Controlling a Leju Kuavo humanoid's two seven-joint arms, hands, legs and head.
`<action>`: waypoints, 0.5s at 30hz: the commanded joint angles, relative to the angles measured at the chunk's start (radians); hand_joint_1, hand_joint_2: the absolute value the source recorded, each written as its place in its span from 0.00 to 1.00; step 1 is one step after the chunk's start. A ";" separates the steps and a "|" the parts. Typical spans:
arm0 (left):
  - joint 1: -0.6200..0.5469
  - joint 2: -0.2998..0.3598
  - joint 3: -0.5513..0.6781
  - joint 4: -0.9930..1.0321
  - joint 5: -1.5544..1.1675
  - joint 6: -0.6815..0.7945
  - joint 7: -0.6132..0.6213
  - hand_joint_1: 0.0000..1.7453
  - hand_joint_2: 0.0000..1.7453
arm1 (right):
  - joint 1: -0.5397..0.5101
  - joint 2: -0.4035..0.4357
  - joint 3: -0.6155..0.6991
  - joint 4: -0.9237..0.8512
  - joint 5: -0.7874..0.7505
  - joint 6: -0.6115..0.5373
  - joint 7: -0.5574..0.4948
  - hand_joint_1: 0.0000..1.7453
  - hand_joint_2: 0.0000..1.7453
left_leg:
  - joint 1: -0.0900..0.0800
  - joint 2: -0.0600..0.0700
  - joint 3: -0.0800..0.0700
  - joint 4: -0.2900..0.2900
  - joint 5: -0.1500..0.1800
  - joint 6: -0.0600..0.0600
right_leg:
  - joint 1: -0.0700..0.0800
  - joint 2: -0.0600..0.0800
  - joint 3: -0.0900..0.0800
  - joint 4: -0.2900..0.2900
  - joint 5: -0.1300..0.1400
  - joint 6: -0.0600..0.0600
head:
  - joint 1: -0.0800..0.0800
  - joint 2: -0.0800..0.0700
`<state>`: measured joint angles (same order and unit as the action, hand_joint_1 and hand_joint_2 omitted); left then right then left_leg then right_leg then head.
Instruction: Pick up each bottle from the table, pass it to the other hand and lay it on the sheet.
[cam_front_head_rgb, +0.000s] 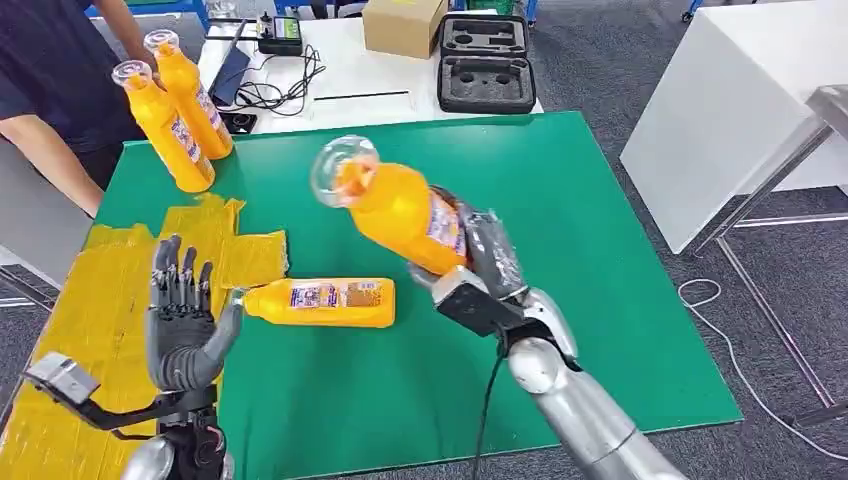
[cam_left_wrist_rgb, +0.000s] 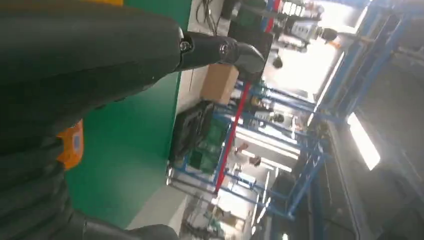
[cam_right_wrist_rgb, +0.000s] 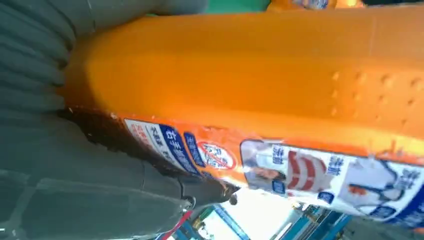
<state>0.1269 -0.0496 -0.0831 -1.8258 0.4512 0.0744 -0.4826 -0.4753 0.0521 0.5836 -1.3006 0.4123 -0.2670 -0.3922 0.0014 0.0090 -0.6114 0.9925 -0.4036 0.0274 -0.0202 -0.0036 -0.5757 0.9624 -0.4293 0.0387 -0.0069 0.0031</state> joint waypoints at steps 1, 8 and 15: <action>-0.110 -0.016 -0.076 0.122 0.055 -0.003 0.025 0.00 1.00 | -0.190 0.211 0.149 0.339 0.022 -0.031 0.052 1.00 1.00 | 0.001 0.001 0.003 -0.001 0.000 -0.003 | 0.001 0.002 0.002 0.000 0.000 -0.002 | -0.001 0.000; -0.194 -0.037 -0.091 0.162 0.108 -0.043 0.064 0.00 1.00 | -0.230 0.290 0.151 0.456 0.059 -0.006 0.120 1.00 1.00 | 0.002 -0.001 0.003 0.000 0.001 -0.004 | 0.003 -0.001 0.002 0.001 -0.001 -0.003 | -0.001 0.000; -0.252 -0.063 -0.126 0.197 0.121 -0.063 0.083 0.00 1.00 | -0.297 0.297 0.207 0.522 0.050 0.034 0.189 1.00 1.00 | 0.002 -0.002 0.000 0.001 0.001 -0.004 | 0.002 -0.001 0.001 0.001 -0.001 -0.002 | 0.000 0.000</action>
<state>-0.0322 -0.0851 -0.1694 -1.7365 0.5669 0.0149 -0.4074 -0.6519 0.3388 0.7034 -0.9384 0.4841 -0.2521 -0.2521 0.0029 0.0094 -0.6129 0.9926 -0.4015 0.0245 -0.0184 -0.0036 -0.5776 0.9629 -0.4292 0.0379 -0.0072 0.0031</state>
